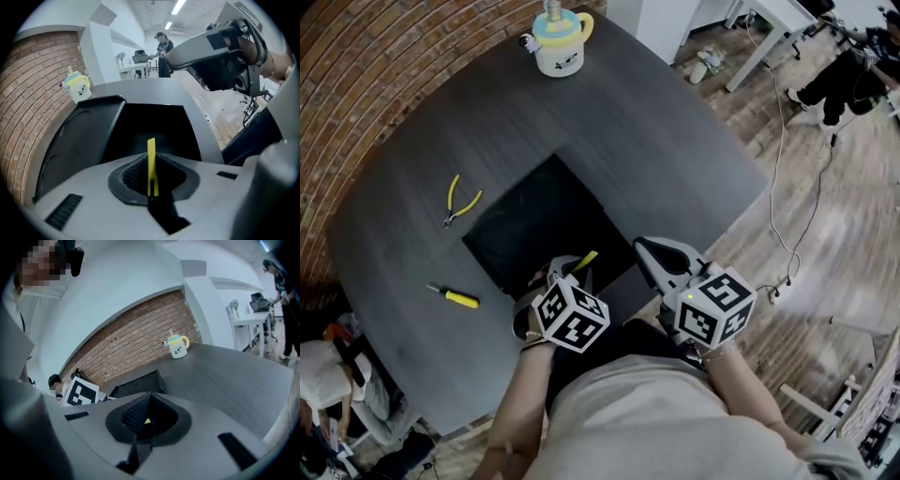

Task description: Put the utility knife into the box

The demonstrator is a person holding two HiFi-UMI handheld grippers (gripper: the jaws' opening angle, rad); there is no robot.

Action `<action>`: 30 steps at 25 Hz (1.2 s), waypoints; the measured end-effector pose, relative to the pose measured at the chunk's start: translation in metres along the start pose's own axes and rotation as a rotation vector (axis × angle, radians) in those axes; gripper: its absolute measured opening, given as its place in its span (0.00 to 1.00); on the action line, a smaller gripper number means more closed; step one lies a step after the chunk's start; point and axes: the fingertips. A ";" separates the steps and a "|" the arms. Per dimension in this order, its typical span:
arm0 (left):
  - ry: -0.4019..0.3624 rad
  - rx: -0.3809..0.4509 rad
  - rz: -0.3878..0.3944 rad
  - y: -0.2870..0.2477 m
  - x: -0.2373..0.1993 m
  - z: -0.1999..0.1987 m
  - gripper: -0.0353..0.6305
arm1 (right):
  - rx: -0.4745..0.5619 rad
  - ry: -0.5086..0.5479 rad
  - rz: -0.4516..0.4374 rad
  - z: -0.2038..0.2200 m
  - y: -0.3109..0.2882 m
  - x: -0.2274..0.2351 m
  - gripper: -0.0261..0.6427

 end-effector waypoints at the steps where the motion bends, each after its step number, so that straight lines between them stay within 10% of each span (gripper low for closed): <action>1: 0.001 -0.001 0.005 -0.001 0.001 0.000 0.15 | 0.001 -0.001 -0.002 0.001 -0.001 0.000 0.05; 15: 0.041 0.017 0.031 -0.004 0.000 0.001 0.15 | -0.015 0.005 -0.001 -0.005 -0.009 0.001 0.05; 30: 0.224 0.228 -0.056 0.045 -0.032 -0.031 0.15 | -0.035 0.050 -0.027 -0.012 -0.011 -0.002 0.05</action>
Point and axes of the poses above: the fingertips, and each gripper's own axes: y backward along the fingers, x to its right, z out of its underside, and after that the axes turned 5 degrees about -z, right-handed
